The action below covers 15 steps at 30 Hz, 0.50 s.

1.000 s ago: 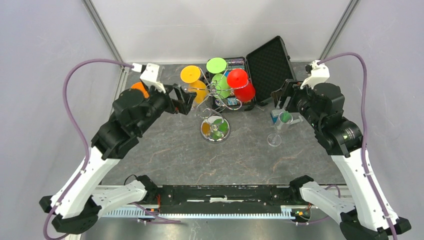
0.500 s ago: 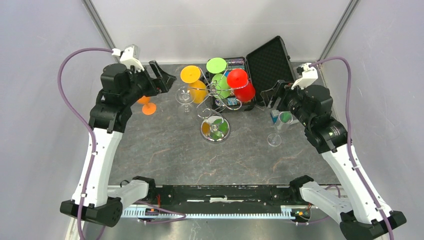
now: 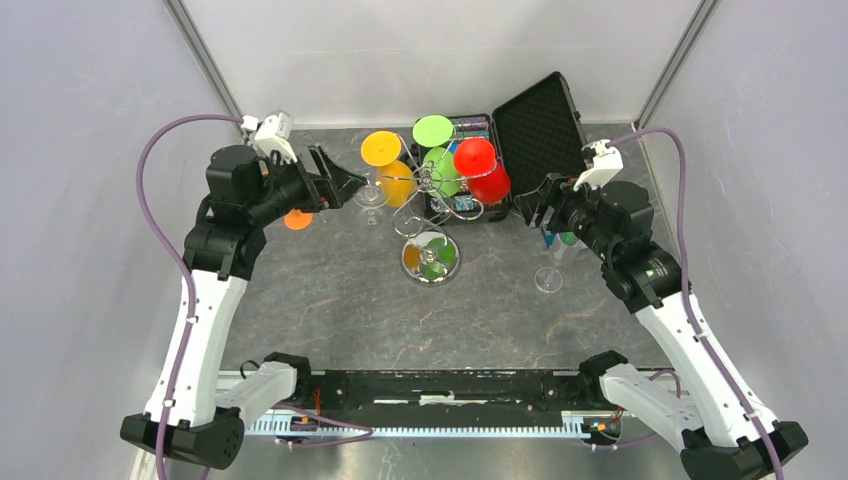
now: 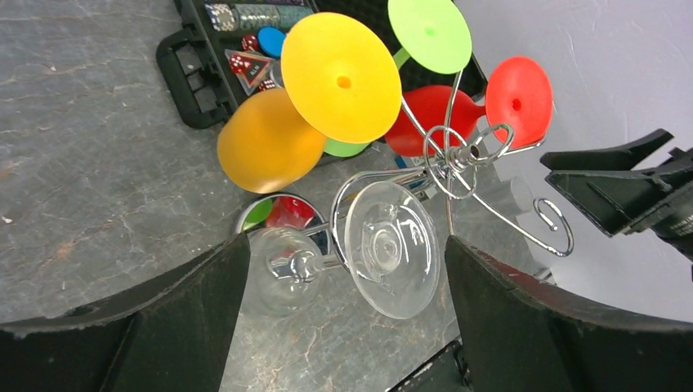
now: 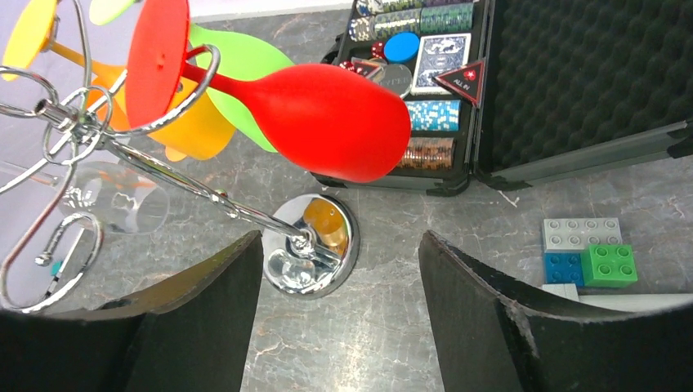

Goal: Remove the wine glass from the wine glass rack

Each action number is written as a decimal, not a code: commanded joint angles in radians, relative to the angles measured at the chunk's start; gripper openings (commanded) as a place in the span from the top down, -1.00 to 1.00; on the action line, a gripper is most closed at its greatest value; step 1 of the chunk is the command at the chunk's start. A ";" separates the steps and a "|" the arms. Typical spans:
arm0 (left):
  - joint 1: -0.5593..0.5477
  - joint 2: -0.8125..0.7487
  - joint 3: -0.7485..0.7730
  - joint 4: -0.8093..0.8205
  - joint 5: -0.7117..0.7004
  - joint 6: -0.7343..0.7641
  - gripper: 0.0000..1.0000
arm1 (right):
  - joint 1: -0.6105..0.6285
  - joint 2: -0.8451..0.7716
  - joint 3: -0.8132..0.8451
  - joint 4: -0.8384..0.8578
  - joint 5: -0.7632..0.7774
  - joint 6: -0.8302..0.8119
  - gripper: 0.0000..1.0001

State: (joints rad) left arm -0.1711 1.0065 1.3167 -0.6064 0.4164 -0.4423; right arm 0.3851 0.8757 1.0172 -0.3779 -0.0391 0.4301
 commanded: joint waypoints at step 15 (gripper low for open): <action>0.004 0.025 -0.063 0.023 0.096 -0.058 -0.33 | -0.002 -0.051 -0.061 0.066 0.001 0.032 -0.47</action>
State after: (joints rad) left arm -0.1711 1.0519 1.2644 -0.5972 0.4816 -0.4755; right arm 0.3851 0.8383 0.9718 -0.3523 -0.0425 0.4492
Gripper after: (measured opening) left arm 0.674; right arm 0.740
